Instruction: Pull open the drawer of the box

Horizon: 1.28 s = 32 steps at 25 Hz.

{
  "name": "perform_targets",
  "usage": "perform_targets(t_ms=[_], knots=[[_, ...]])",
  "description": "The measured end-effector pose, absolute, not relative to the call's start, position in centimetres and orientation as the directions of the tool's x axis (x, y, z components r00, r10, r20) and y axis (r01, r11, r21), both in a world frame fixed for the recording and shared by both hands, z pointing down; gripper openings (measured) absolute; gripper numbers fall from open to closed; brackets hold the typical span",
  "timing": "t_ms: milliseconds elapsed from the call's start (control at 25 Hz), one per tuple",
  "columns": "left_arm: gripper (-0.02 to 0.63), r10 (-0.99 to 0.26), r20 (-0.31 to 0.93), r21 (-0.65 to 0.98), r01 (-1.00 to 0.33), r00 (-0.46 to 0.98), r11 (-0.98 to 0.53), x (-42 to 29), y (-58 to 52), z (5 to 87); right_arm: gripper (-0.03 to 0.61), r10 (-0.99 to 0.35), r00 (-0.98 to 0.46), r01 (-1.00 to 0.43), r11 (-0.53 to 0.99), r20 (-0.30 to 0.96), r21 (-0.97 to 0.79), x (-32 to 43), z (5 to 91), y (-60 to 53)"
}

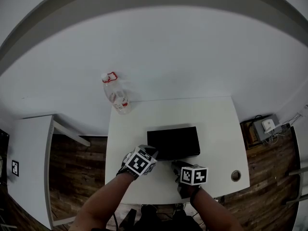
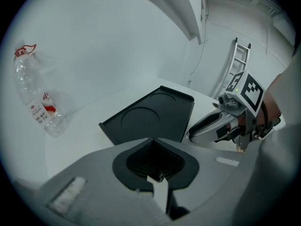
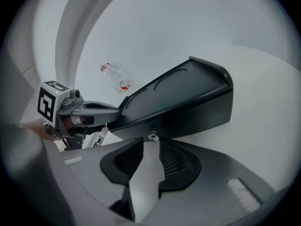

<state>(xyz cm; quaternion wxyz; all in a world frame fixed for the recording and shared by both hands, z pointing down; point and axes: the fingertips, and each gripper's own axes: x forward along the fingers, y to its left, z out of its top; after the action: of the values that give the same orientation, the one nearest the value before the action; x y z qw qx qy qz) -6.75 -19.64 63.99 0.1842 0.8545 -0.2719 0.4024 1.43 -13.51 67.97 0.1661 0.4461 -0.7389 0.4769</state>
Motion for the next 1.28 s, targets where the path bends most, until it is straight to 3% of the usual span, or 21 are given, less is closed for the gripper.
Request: perform_targets(t_ms=[560,680,1280], knots=[[0.003,-0.255,0.801,0.149,-0.592,0.542,-0.792,-6.5,-19.4,64.1,0.1,-0.499,-0.546,-0.787,0.029,0.673,-0.616,1.3,69.0,-14.7],[0.005,-0.251,0.804,0.152,-0.595,0.539,-0.789,-6.6,-19.5,64.2,0.072,-0.497,-0.551,-0.78,0.021,0.67,-0.626,1.1,68.9,-14.8],[0.005,-0.261,0.805,0.147,-0.604,0.533,-0.783,-6.6,-19.6,64.2,0.071,-0.487,-0.562,-0.774,0.023,0.669,-0.633,1.2,68.9,-13.8]])
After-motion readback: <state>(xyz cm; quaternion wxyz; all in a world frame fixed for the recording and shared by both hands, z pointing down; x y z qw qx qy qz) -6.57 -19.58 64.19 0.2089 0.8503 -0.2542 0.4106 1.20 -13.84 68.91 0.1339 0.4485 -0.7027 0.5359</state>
